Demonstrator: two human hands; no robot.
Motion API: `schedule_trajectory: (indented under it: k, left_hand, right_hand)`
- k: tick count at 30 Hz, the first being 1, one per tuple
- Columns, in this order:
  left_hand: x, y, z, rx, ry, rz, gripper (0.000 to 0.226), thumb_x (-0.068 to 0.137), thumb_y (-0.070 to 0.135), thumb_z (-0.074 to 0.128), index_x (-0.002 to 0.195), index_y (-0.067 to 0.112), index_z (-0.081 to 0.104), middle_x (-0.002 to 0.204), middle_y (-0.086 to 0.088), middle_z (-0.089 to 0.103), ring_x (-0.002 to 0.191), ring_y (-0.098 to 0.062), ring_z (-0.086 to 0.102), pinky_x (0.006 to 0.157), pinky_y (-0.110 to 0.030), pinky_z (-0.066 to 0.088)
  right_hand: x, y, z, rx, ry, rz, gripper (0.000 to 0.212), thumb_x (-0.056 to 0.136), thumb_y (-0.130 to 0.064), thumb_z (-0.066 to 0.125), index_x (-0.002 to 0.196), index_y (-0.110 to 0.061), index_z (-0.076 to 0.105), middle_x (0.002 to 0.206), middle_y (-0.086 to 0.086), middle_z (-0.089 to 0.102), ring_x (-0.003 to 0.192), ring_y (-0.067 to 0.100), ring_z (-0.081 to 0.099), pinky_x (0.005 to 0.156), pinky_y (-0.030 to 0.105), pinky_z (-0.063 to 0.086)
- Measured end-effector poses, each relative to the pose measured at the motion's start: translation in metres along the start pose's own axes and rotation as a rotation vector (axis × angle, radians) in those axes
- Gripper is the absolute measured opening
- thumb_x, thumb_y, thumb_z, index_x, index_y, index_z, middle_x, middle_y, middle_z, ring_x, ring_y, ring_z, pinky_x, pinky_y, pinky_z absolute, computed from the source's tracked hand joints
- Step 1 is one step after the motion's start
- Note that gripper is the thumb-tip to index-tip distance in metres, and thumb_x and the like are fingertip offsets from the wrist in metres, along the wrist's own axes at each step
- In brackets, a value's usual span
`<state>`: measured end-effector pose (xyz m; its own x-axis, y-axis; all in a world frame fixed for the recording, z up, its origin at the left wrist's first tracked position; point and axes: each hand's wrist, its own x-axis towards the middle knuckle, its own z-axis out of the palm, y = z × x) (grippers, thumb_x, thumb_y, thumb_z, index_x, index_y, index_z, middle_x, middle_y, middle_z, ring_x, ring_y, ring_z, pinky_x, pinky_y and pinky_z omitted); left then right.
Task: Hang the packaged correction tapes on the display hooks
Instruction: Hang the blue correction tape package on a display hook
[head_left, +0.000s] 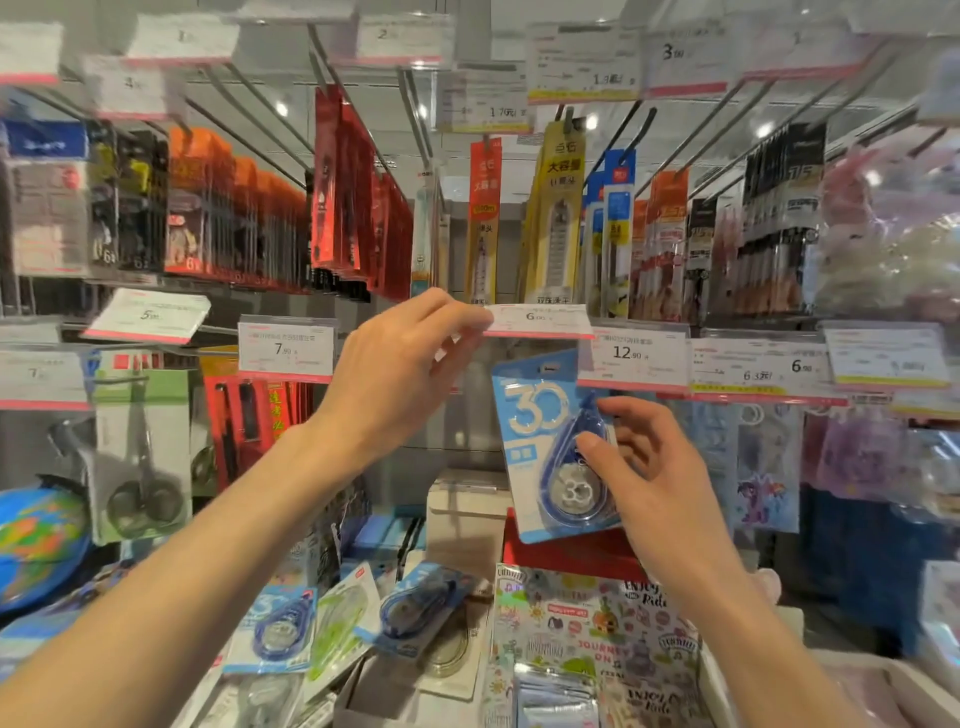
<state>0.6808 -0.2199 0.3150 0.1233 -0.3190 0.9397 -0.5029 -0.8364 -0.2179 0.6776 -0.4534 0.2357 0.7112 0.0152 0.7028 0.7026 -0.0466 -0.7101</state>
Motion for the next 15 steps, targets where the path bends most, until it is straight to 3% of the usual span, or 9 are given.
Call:
schedule_trajectory:
  k: [8, 13, 15]
  left_hand:
    - [-0.002, 0.000, -0.001, -0.060, -0.031, -0.026, 0.029, 0.098, 0.027, 0.055, 0.121, 0.015, 0.068, 0.102, 0.003, 0.069, 0.075, -0.016, 0.065, 0.065, -0.039, 0.058]
    - [-0.009, 0.001, 0.000, -0.092, -0.045, -0.058, 0.032, 0.099, 0.027, 0.054, 0.127, 0.017, 0.065, 0.103, 0.004, 0.068, 0.075, -0.014, 0.065, 0.065, -0.038, 0.058]
    - [-0.014, 0.002, 0.000, -0.115, -0.072, -0.073, 0.034, 0.099, 0.026, 0.052, 0.130, 0.018, 0.063, 0.103, 0.006, 0.066, 0.077, -0.014, 0.065, 0.065, -0.038, 0.058]
  right_hand:
    - [0.009, 0.003, 0.017, 0.007, 0.004, -0.004, 0.024, 0.092, -0.026, 0.069, 0.111, -0.034, 0.058, 0.115, -0.010, 0.068, 0.109, 0.005, 0.064, 0.094, 0.030, 0.053]
    - [0.011, 0.004, 0.026, 0.011, 0.033, 0.009, 0.021, 0.093, -0.029, 0.068, 0.109, -0.035, 0.056, 0.107, -0.010, 0.067, 0.098, 0.000, 0.064, 0.084, 0.024, 0.053]
    - [0.011, 0.007, 0.028, 0.006, 0.042, 0.022, 0.023, 0.094, -0.030, 0.068, 0.113, -0.033, 0.056, 0.108, -0.010, 0.067, 0.100, 0.002, 0.065, 0.087, 0.027, 0.054]
